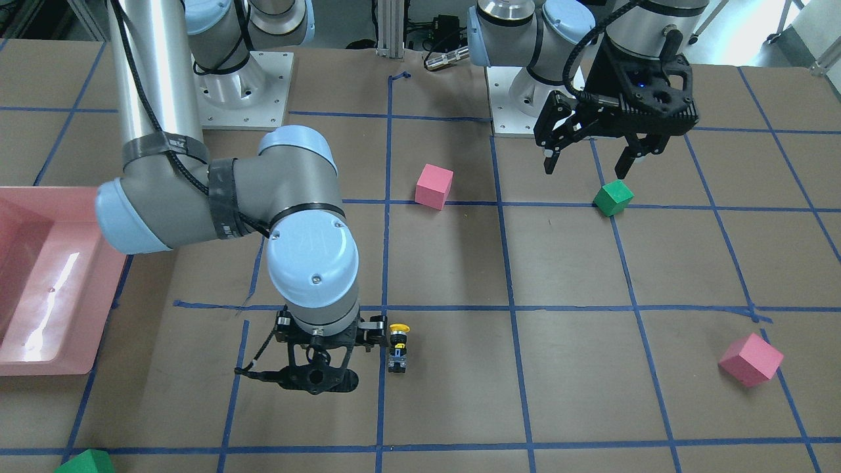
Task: Align button upright
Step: 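Withdraw the right gripper while the left arm reaches over the switch, then lower the left gripper and grasp the switch by its yellow cap, then lift the switch with the left gripper and carry it farther from the robot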
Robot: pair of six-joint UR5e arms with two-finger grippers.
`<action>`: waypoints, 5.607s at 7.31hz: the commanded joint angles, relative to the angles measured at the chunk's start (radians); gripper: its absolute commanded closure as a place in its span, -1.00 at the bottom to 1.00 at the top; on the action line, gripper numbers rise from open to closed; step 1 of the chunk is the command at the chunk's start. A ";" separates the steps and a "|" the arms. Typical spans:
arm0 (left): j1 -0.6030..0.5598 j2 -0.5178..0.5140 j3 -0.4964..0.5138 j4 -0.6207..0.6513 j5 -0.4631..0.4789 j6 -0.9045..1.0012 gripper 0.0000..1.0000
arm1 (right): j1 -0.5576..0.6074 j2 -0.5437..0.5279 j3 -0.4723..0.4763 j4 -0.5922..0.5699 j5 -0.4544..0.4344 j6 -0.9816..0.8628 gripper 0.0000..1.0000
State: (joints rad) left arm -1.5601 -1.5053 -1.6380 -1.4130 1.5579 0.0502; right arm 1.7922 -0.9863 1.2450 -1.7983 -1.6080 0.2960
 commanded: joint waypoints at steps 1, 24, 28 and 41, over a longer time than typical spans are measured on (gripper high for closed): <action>-0.049 -0.025 -0.052 0.087 0.001 -0.076 -1.00 | -0.136 -0.144 0.115 -0.007 0.008 -0.148 -1.00; -0.434 -0.717 -0.279 1.399 0.241 -0.503 -0.82 | -0.226 -0.357 0.180 -0.151 -0.069 -0.240 -1.00; -0.434 -0.714 -0.270 1.399 0.241 -0.501 -0.48 | -0.203 -0.359 0.195 0.008 0.023 -0.333 -1.00; -0.370 -0.474 -0.107 0.645 0.089 -0.486 0.96 | -0.205 -0.394 0.180 0.007 0.016 -0.333 -1.00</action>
State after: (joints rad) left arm -1.9689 -2.0282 -1.8250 -0.5101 1.7091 -0.4381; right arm 1.5878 -1.3799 1.4301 -1.7911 -1.5967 -0.0361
